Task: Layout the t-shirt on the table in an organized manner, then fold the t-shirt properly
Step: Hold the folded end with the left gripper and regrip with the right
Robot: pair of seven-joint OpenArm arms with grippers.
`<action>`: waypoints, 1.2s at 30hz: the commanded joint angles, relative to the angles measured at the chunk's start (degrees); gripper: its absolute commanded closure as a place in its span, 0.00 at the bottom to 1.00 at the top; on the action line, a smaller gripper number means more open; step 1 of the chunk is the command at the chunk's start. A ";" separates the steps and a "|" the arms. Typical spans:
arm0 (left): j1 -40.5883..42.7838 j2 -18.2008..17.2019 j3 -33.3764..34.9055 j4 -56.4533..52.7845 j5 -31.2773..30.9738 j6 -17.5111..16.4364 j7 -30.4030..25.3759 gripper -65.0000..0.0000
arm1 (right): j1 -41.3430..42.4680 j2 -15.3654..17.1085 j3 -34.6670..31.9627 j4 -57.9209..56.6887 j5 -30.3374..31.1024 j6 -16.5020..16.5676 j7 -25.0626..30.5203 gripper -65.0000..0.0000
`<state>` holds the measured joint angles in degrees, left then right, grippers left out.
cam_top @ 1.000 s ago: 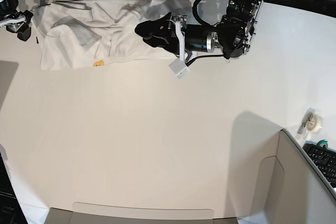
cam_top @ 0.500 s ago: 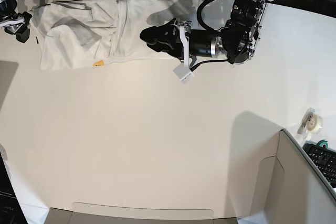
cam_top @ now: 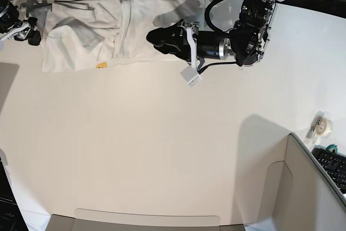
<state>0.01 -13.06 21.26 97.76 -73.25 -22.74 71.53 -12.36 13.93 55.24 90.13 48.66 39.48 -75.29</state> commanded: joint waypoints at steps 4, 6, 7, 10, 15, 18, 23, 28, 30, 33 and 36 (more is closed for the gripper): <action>-0.76 -0.08 -0.29 0.75 -1.43 -0.33 -0.98 0.62 | 0.62 1.49 -0.17 -1.03 4.74 0.52 0.60 0.32; -0.76 -0.08 -0.29 0.75 -1.43 -0.33 -0.98 0.62 | 0.62 2.02 -0.96 -1.03 6.50 0.52 0.60 0.32; -0.76 -0.08 -0.29 0.75 -1.08 -0.33 -1.07 0.62 | 0.62 2.37 -1.57 -1.12 7.47 0.52 0.60 0.32; -0.76 0.18 -0.29 0.75 2.35 -0.33 -1.07 0.62 | 0.89 2.55 -2.19 -2.70 10.02 0.52 0.60 0.32; -0.49 0.36 -0.38 0.75 6.04 -0.33 -1.07 0.62 | 0.98 2.55 -4.21 -6.83 13.27 0.52 0.60 0.32; -0.58 0.36 -0.38 0.75 6.31 -0.33 -1.07 0.62 | 0.80 2.29 -4.83 -8.59 13.53 0.52 0.60 0.32; -0.76 0.36 -0.38 0.75 6.31 -0.33 -1.07 0.62 | 0.98 1.67 -6.67 -10.17 13.62 0.52 -0.98 0.32; -0.76 0.36 -0.38 0.75 6.31 -0.33 -1.07 0.62 | 0.62 0.53 -7.02 -10.17 13.62 0.52 -0.89 0.32; -0.76 0.36 -0.38 0.75 6.31 -0.33 -1.07 0.62 | 0.45 0.53 -7.55 -10.17 13.62 0.52 -0.89 0.32; -0.76 0.36 -0.38 0.75 6.31 -0.33 -1.07 0.62 | -0.17 0.53 -7.90 -10.17 13.62 0.52 -0.89 0.32; -0.76 0.36 -0.29 0.75 6.31 -0.33 -1.07 0.62 | -0.78 0.53 -7.81 -10.17 13.62 0.52 -0.89 0.32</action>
<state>-0.01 -12.84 21.26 97.73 -65.80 -22.72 71.48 -12.12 14.09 47.57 79.96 65.93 39.75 -73.12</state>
